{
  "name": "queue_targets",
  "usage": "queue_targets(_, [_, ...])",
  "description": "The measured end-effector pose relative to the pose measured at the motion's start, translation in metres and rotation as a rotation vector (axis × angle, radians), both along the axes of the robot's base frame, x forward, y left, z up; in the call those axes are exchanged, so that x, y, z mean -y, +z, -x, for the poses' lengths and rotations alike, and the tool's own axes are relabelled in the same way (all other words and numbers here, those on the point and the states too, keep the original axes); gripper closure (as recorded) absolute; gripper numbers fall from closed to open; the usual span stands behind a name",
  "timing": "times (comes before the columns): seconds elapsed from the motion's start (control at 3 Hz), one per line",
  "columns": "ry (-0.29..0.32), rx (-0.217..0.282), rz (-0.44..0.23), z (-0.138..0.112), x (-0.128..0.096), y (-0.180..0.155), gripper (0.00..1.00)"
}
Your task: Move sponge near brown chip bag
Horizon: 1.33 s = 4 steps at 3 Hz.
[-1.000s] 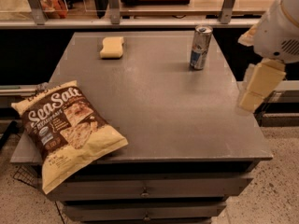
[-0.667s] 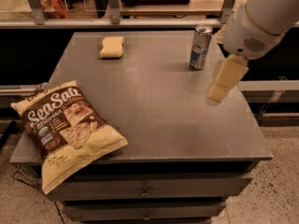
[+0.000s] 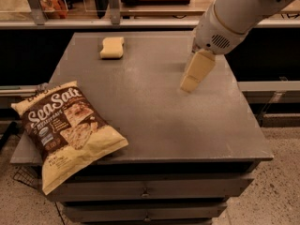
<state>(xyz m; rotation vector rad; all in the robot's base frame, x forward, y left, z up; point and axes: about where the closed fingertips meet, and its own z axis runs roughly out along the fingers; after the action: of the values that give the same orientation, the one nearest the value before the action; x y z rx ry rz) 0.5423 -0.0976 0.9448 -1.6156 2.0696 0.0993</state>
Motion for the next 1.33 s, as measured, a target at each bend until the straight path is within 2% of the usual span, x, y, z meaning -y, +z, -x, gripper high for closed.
queue_targets(0.33, [0.011,-0.005,-0.064,-0.009,-0.015,-0.008,0.0])
queue_targets(0.67, [0.068,-0.034,-0.265,-0.053,-0.086,-0.037,0.0])
queue_targets(1.0, [0.092,-0.03,-0.359,-0.094,-0.136,-0.049,0.0])
queue_targets(1.33, [0.084,-0.011,-0.426,-0.136,-0.171,-0.052,0.0])
